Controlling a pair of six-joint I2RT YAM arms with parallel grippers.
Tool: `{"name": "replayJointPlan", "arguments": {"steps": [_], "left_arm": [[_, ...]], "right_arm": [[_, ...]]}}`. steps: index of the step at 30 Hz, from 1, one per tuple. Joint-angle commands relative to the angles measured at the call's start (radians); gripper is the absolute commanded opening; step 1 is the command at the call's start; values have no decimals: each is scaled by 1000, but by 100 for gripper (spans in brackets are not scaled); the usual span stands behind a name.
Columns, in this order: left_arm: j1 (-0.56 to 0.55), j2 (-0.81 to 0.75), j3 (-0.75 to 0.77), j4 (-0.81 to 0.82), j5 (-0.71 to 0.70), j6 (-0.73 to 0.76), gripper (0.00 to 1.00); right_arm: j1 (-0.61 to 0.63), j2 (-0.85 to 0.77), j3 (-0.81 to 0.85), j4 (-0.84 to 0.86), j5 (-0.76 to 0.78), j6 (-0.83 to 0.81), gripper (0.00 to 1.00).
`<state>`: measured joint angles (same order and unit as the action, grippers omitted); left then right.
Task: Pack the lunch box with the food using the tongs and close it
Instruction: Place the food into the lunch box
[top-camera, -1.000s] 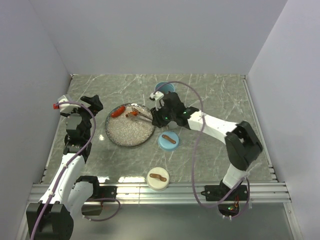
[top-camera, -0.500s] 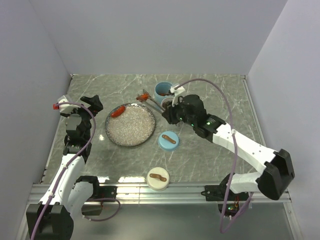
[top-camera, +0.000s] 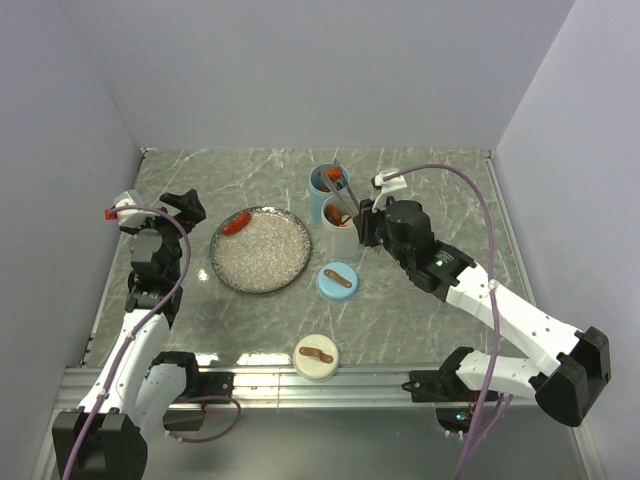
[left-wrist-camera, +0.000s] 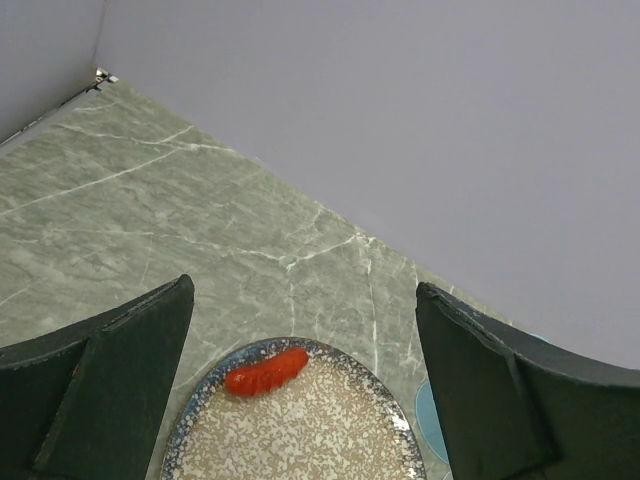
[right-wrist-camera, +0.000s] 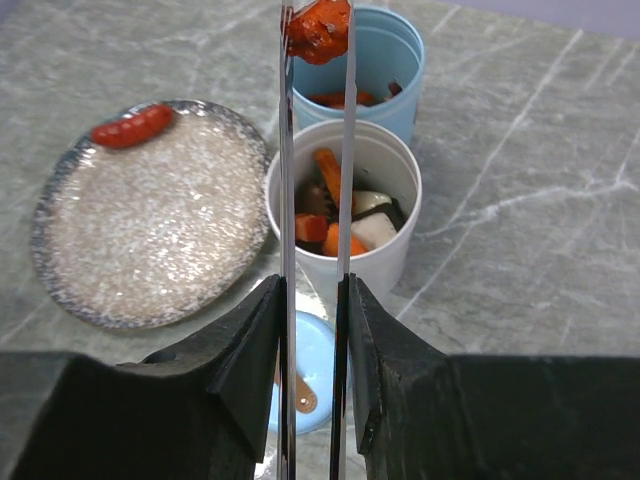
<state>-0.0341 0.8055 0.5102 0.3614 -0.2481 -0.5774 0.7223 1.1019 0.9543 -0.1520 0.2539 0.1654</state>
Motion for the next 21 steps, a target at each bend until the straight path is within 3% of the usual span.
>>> {"name": "replayJointPlan", "arguments": {"steps": [1, 12, 21], "left_arm": [[2, -17, -9, 44, 15, 5, 100], [2, -14, -9, 47, 13, 7, 99], [2, -12, -9, 47, 12, 7, 99]], "right_arm": [[2, 26, 29, 35, 70, 11, 25], [-24, 78, 49, 86, 76, -17, 39], [-34, 105, 64, 95, 64, -26, 43]]}}
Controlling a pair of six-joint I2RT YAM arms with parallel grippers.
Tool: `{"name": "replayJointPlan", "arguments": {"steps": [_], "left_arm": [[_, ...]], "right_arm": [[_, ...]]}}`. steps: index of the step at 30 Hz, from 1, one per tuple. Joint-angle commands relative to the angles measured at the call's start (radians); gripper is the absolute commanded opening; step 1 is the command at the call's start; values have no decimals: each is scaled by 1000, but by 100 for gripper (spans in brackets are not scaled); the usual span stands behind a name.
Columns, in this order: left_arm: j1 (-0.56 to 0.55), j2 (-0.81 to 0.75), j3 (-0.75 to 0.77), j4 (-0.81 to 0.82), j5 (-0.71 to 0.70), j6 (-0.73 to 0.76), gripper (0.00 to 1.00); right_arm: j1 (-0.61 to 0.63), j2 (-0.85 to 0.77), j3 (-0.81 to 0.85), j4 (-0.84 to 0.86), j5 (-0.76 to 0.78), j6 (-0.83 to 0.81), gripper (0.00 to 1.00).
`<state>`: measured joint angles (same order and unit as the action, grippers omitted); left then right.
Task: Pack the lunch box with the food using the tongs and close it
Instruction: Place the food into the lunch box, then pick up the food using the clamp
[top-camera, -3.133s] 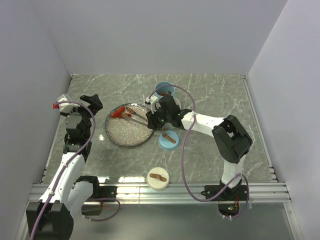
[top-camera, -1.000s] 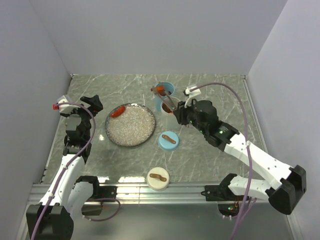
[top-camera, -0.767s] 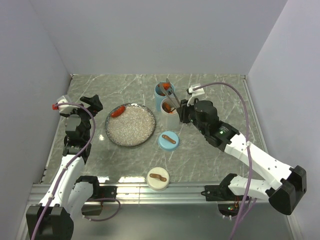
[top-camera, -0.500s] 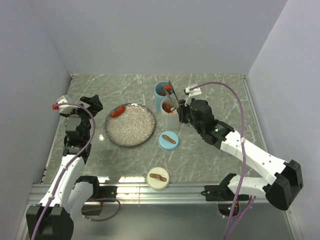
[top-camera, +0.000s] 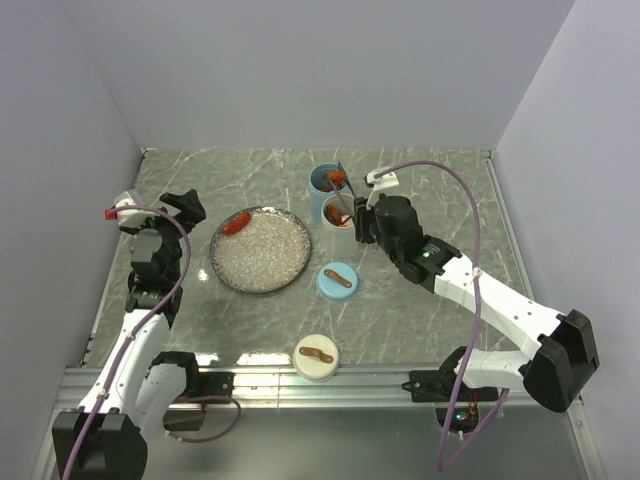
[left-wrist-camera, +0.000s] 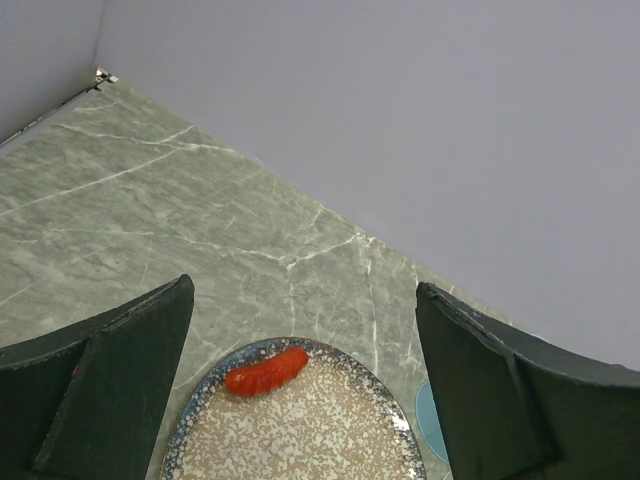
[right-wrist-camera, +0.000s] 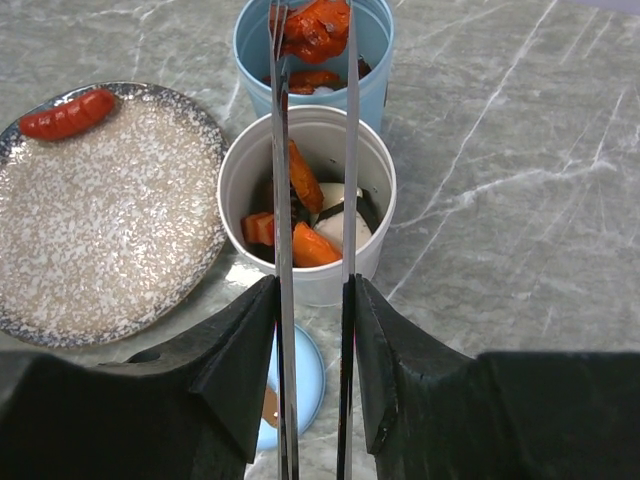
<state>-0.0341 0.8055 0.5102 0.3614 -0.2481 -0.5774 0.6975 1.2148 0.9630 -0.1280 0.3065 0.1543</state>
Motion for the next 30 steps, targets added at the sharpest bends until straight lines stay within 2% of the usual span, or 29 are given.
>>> {"name": "replayJointPlan", "arguments": {"steps": [1, 9, 14, 21, 24, 30], "left_arm": [[2, -11, -9, 47, 12, 5, 99], [2, -6, -6, 45, 12, 7, 99], [2, -5, -7, 48, 10, 7, 99], [2, 6, -2, 48, 9, 7, 99], [2, 6, -2, 48, 6, 7, 99], [2, 15, -1, 47, -3, 8, 99]], "right_arm": [[-9, -9, 56, 73, 11, -16, 44], [-12, 0, 75, 68, 2, -30, 47], [-13, -17, 68, 94, -23, -36, 45], [-1, -57, 52, 168, -243, -87, 43], [-1, -37, 60, 197, -404, -130, 43], [-3, 148, 103, 251, -628, -237, 43]]}}
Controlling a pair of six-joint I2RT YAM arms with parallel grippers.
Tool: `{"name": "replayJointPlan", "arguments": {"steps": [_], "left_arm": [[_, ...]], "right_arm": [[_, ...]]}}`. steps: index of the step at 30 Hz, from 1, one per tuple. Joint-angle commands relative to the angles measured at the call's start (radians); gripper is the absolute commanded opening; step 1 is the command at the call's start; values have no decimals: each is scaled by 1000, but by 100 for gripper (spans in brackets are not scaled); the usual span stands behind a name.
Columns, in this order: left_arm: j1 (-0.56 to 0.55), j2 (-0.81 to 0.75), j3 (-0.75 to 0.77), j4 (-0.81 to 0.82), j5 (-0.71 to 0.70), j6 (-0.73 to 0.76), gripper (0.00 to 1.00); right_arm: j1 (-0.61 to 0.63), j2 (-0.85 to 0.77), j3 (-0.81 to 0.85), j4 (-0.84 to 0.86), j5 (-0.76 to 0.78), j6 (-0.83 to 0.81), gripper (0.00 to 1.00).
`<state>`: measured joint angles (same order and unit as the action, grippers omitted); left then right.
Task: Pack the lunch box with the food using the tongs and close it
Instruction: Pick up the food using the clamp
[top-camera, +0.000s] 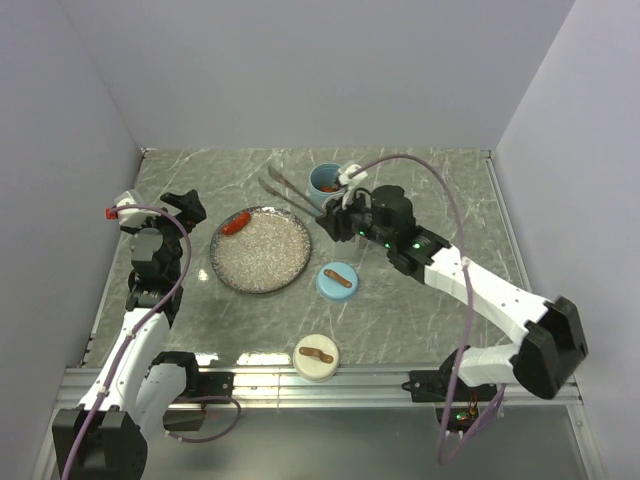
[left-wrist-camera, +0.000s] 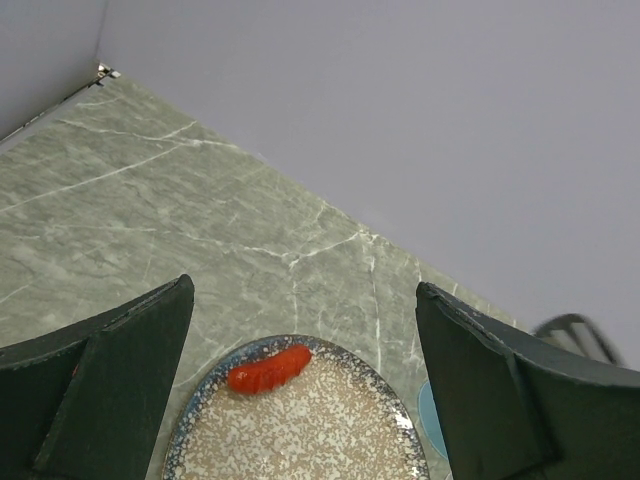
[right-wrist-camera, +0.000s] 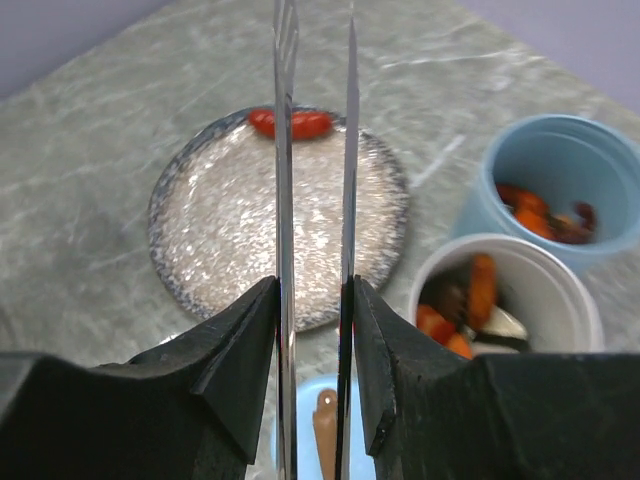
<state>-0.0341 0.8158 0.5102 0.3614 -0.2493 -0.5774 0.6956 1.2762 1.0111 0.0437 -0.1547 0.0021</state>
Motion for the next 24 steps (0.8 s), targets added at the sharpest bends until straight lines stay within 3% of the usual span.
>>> {"name": "replayJointPlan", "arguments": {"steps": [1, 9, 15, 20, 24], "left_arm": [[2, 8, -1, 48, -5, 5, 100], [2, 49, -9, 85, -24, 5, 99], [0, 179, -29, 243, 33, 14, 99], [-10, 324, -38, 416, 107, 36, 99], [-15, 356, -30, 436, 127, 44, 99]], "right_arm": [[-1, 110, 72, 82, -187, -96, 43], [-2, 336, 221, 35, -339, -175, 42], [-21, 460, 308, 1, -325, -188, 41], [-38, 454, 268, 24, -321, -175, 41], [-48, 465, 264, 9, -322, -175, 41]]}}
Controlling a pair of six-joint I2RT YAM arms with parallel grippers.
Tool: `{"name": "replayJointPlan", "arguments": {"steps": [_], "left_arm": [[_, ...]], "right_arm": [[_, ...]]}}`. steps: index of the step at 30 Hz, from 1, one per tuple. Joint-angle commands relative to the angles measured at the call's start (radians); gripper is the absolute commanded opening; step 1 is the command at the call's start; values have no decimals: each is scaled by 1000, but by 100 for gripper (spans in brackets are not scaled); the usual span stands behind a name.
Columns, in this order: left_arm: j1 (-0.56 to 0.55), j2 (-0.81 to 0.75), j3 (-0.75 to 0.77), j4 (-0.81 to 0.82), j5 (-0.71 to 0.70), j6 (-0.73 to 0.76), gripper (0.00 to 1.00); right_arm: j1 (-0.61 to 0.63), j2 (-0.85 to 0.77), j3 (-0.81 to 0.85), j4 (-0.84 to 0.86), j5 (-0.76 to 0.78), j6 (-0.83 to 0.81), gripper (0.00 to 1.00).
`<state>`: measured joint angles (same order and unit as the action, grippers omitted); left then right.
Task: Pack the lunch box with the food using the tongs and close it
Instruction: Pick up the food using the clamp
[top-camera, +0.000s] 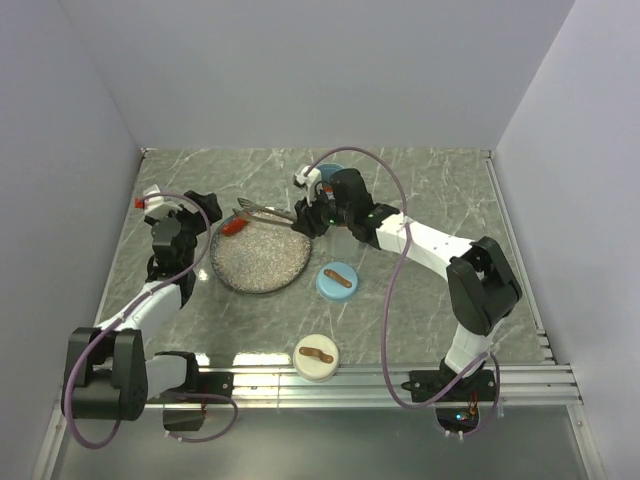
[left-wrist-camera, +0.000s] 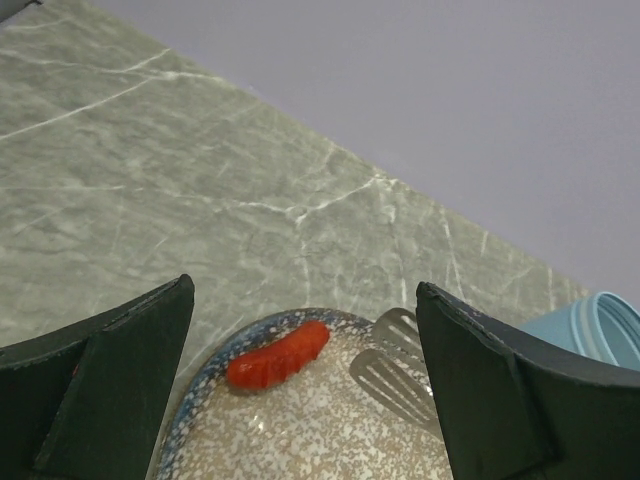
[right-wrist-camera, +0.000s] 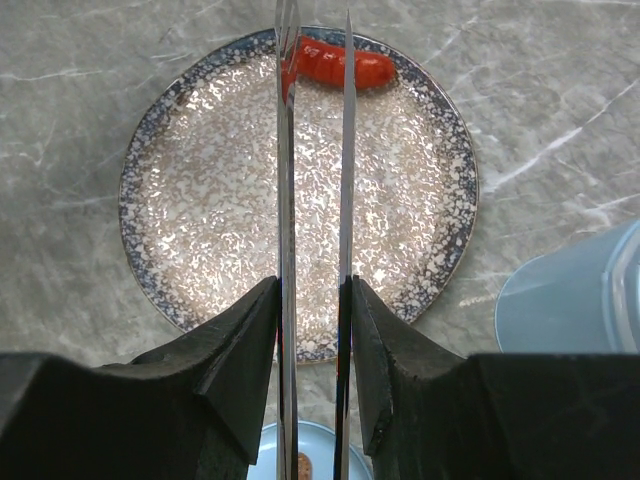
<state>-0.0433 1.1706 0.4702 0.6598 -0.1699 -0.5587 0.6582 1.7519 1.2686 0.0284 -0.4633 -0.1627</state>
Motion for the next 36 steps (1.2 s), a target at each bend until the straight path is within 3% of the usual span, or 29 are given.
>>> {"name": "replayJointPlan", "arguments": {"steps": [1, 11, 15, 17, 23, 28, 36], "left_arm": [[-7, 7, 15, 139, 59, 26, 99], [-30, 175, 130, 34, -8, 25, 95], [-32, 181, 151, -20, -19, 13, 70], [-35, 181, 151, -23, -13, 13, 68], [-36, 178, 159, -52, 13, 10, 73], [-40, 150, 142, -52, 0, 5, 86], [-40, 126, 124, -57, -22, -4, 90]], "right_arm": [[-17, -5, 14, 18, -12, -9, 41], [-35, -11, -57, 44, 55, 52, 41], [-37, 0, -71, 54, 54, 61, 40], [-38, 1, -83, 54, 48, 57, 40], [-40, 26, -66, 19, 22, 46, 41], [-40, -3, -65, 36, 0, 46, 41], [-40, 72, 66, -9, 20, 74, 41]]}}
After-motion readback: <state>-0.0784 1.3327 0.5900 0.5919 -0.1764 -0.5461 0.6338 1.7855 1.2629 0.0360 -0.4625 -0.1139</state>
